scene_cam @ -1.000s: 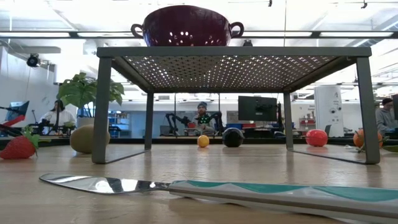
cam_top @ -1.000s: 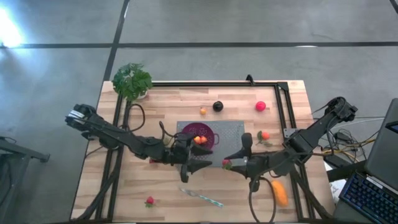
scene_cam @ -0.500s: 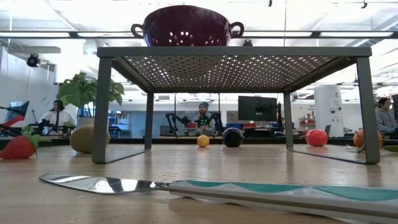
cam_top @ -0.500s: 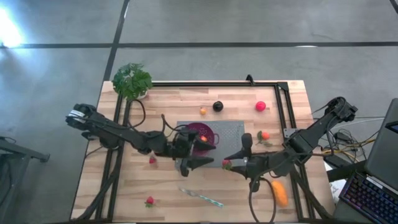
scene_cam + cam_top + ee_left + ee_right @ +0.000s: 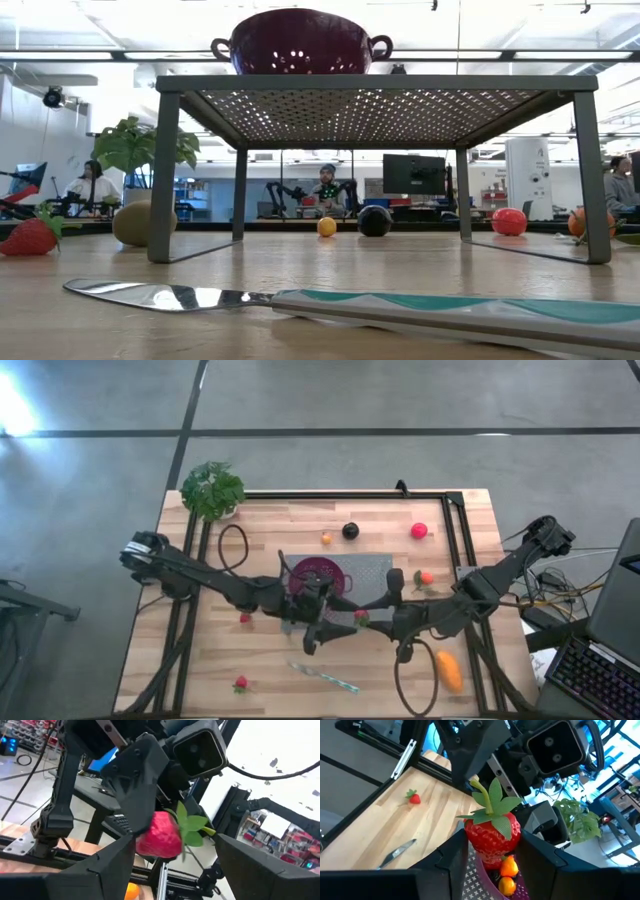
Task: Pick & Place Fruit
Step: Put the strawberry into the purple strainer bowl
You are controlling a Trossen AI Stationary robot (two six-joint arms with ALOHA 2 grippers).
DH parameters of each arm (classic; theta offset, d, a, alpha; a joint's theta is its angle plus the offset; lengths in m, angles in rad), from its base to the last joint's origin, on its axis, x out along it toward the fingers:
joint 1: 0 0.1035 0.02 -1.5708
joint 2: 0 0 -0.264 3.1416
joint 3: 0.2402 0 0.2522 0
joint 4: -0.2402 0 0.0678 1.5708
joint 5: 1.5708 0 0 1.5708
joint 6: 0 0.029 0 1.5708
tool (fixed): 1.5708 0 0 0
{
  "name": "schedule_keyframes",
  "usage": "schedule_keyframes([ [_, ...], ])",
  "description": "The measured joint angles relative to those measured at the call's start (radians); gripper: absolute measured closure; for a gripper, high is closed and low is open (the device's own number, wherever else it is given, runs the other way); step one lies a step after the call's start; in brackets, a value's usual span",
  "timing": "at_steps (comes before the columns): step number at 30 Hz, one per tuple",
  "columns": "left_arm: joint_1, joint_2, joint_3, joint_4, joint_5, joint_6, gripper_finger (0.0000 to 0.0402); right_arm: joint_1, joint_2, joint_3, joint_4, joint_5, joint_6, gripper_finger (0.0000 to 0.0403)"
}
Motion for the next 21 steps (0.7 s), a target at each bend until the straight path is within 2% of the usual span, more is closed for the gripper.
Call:
schedule_keyframes([
  [11,0.019,0.001,0.014,-0.02,0.002,0.002,0.0121,-0.001,0.0,0.002,-0.003,0.0,-0.004,0.0265],
  [21,0.027,0.001,0.014,-0.021,0.002,0.004,0.0122,-0.012,0.0,0.002,0.035,0.0,-0.03,0.0256],
])
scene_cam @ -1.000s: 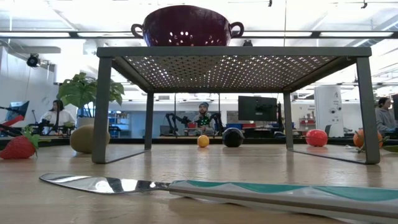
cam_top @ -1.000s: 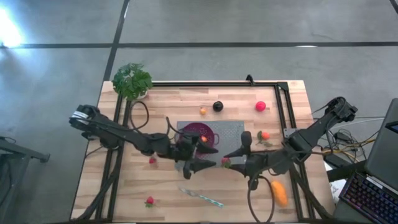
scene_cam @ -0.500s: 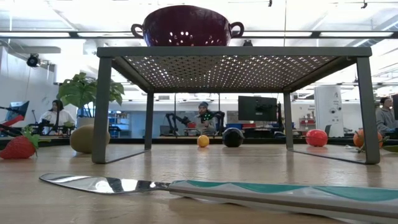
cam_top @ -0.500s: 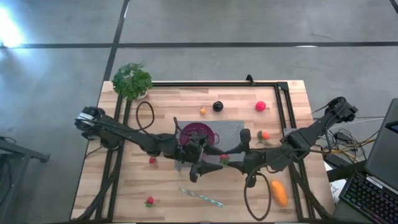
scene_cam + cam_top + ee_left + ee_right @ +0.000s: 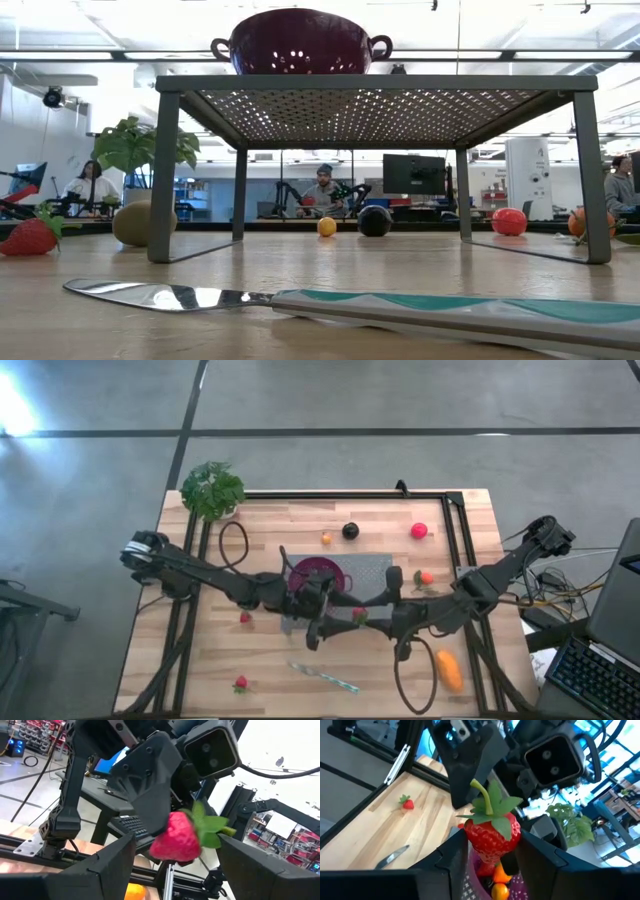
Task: Pick & Place Fruit
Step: Put the strawberry into the purple strainer bowl
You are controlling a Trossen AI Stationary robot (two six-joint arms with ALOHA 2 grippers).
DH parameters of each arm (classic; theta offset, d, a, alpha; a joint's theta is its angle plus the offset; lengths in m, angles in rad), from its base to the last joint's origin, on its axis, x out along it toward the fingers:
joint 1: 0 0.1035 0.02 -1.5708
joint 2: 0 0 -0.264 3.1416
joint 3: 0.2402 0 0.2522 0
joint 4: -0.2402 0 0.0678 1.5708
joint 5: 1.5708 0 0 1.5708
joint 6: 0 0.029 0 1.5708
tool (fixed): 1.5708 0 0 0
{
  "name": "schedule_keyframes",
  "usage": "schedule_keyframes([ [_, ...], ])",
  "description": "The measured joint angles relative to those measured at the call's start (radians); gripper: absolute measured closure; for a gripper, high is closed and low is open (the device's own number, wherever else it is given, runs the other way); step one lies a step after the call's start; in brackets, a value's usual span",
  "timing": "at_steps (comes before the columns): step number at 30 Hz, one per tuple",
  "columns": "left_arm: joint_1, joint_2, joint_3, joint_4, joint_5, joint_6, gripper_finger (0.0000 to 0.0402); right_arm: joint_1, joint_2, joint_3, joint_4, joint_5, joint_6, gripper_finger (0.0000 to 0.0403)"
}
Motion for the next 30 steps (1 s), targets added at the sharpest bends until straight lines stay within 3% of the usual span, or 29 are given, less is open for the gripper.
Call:
schedule_keyframes([
  [21,0.014,0.0,0.03,-0.007,0.023,0.02,0.0127,-0.038,0.0,0.002,0.013,0.001,-0.019,0.0267],
  [30,0.019,0.0,0.03,-0.005,0.023,0.02,0.0193,-0.038,-0.001,0.002,0.012,0.001,-0.019,0.0257],
])
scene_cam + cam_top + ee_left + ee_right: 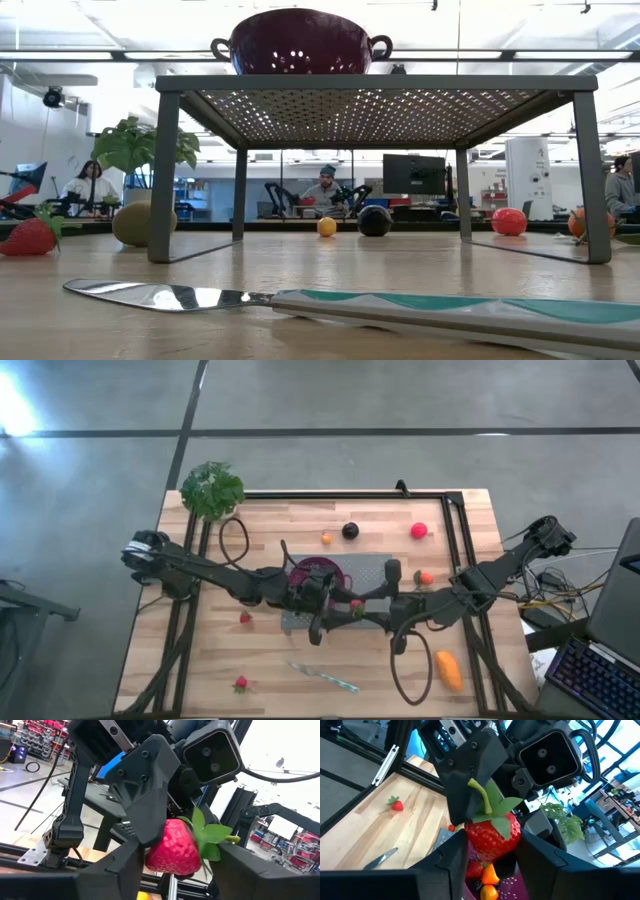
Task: Pick & Place Fruit
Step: Put the strawberry into the purple strainer bowl
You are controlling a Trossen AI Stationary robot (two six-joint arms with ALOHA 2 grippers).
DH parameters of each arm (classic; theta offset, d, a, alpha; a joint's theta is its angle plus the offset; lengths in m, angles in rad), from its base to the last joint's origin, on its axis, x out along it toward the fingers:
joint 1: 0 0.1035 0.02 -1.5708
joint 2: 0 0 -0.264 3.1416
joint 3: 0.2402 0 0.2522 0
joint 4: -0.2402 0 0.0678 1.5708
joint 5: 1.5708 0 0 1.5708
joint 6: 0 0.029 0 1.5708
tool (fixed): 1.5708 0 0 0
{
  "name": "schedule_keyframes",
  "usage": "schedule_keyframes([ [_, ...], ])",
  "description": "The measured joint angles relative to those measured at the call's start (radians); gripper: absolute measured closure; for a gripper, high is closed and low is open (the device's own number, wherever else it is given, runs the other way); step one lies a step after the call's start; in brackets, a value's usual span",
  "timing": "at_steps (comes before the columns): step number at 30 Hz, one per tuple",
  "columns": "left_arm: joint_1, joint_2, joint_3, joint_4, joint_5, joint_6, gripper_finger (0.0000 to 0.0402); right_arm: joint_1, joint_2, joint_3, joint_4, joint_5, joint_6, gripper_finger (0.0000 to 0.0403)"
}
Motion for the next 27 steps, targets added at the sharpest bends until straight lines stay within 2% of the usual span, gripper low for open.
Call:
schedule_keyframes([
  [4,0.0,0.0,0.0,0.0,-0.001,0.0,0.0228,0.0,0.0,0.0,0.0,-0.001,-0.001,0.0267],
  [8,0.0,0.0,0.0,0.001,0.0,0.001,0.0245,0.0,0.0,0.0,0.0,-0.001,0.002,0.0261],
  [15,0.0,0.0,0.0,0.002,-0.001,0.001,0.0229,0.001,0.0,0.0,-0.005,-0.001,0.002,0.0252],
  [21,0.0,0.0,0.0,0.002,0.0,0.001,0.024,0.001,0.0,0.0,-0.006,-0.001,0.002,0.0255],
  [27,0.004,-0.005,0.0,-0.017,-0.001,0.002,0.0235,0.001,-0.007,-0.001,-0.03,0.025,0.028,0.0214],
])
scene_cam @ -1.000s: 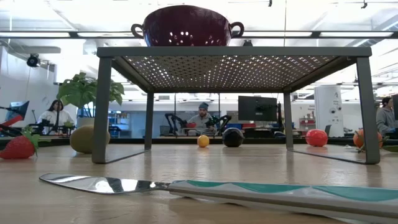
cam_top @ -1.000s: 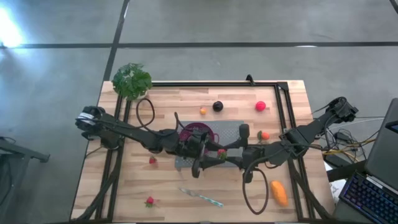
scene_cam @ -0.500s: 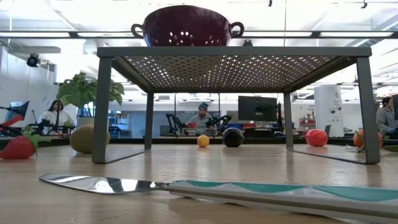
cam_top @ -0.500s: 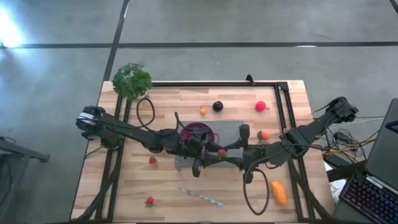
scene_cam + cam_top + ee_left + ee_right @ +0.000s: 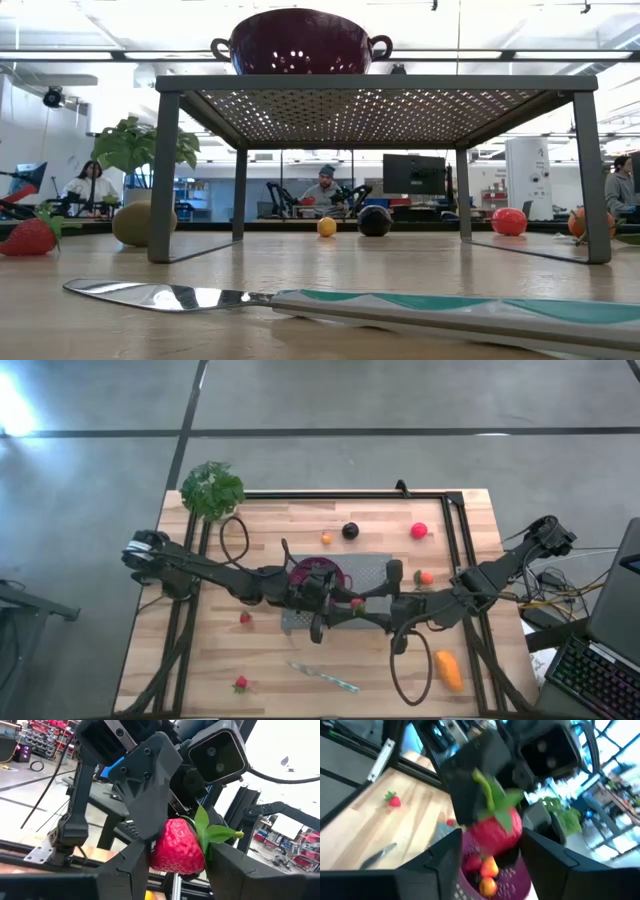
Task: Pick & Place Fruit
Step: Put the strawberry into the purple strainer bowl
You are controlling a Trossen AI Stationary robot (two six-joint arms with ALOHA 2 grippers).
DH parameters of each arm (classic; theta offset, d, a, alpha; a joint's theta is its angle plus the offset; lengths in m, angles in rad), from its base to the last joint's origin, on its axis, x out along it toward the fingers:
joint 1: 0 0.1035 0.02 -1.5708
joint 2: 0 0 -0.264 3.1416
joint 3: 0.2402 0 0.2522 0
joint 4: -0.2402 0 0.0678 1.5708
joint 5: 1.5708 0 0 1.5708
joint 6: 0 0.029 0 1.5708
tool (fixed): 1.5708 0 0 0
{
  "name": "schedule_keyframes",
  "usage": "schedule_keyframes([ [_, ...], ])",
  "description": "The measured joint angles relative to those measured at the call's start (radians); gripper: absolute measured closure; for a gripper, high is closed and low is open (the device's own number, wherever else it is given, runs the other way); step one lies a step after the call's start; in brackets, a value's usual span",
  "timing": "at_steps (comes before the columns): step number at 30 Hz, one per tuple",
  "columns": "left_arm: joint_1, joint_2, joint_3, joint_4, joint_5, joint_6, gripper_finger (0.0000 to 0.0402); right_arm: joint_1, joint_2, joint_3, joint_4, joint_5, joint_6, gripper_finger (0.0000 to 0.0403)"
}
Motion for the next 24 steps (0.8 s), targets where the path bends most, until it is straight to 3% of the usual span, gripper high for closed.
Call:
schedule_keyframes([
  [6,0.009,-0.023,0.003,0.01,0.013,0.007,0.0235,-0.002,-0.02,-0.003,-0.093,0.012,0.08,0.0161],
  [10,0.019,-0.036,0.002,-0.082,0.008,0.006,0.0237,0.0,-0.046,-0.003,-0.218,0.007,0.182,0.0133],
  [17,0.043,-0.129,0.016,-0.487,-0.106,0.0,0.0238,-0.001,-0.099,-0.002,-0.477,0.005,0.413,0.0116],
  [24,0.082,-0.169,0.123,-0.916,-0.154,-0.01,0.0238,-0.001,-0.162,-0.002,-0.639,0.005,0.554,0.0141],
])
